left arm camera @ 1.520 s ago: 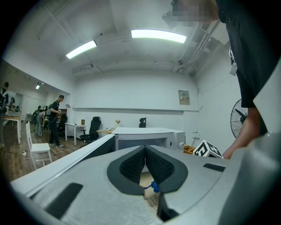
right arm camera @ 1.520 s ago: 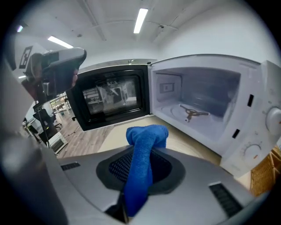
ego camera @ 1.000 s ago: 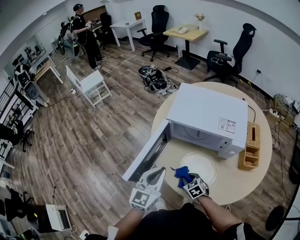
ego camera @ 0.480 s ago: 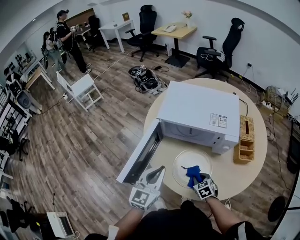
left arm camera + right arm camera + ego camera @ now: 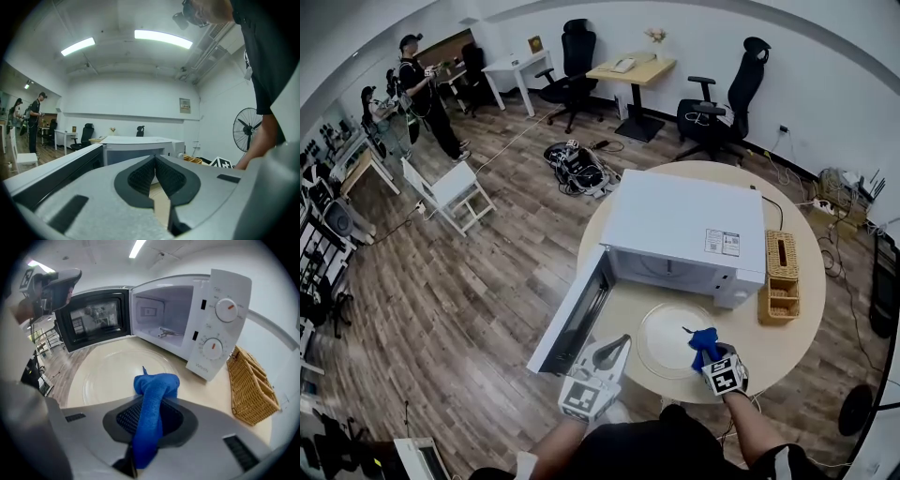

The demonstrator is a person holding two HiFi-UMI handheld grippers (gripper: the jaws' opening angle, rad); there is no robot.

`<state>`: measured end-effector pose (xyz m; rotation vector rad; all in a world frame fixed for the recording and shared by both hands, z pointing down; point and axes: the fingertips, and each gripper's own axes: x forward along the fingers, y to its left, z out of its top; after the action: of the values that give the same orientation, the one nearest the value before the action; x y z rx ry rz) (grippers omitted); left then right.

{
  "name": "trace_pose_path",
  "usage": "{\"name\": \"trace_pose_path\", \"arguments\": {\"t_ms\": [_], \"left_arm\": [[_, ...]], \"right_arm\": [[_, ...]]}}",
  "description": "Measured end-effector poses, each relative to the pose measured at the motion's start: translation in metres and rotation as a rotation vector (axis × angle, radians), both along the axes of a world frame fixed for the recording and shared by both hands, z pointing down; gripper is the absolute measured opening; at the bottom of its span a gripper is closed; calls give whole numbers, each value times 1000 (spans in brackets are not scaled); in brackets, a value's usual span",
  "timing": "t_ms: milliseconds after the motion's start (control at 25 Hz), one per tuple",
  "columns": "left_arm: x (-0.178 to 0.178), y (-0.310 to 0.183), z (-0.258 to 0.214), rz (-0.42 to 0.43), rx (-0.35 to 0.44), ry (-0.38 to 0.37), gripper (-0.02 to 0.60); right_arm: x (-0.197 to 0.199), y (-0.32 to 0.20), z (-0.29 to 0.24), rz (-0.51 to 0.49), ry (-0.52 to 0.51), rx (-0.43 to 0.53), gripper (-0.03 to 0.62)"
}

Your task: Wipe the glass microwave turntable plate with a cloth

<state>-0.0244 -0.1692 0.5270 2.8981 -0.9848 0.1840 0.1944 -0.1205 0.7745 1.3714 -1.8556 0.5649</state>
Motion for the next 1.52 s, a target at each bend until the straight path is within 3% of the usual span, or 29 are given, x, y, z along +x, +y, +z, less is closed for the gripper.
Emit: {"name": "trace_pose_path", "arguments": {"t_ms": [200, 440, 720, 960, 1520], "left_arm": [[-2, -4, -4, -7, 15, 8, 6], [-4, -6, -18, -16, 41, 21, 6], [-2, -9, -44, -36, 80, 53, 6], [1, -12, -54, -45, 93, 56, 6], [-6, -14, -57, -60, 102, 60, 6]], "right_arm": [[-24, -29, -70, 16, -101, 190, 61], [-50, -66, -208, -7, -183, 525, 61], [-72, -67, -338, -70, -252, 812, 57], [-87, -55, -384, -110, -281, 903, 53], [-88, -55, -390, -115, -283, 920, 51]]}}
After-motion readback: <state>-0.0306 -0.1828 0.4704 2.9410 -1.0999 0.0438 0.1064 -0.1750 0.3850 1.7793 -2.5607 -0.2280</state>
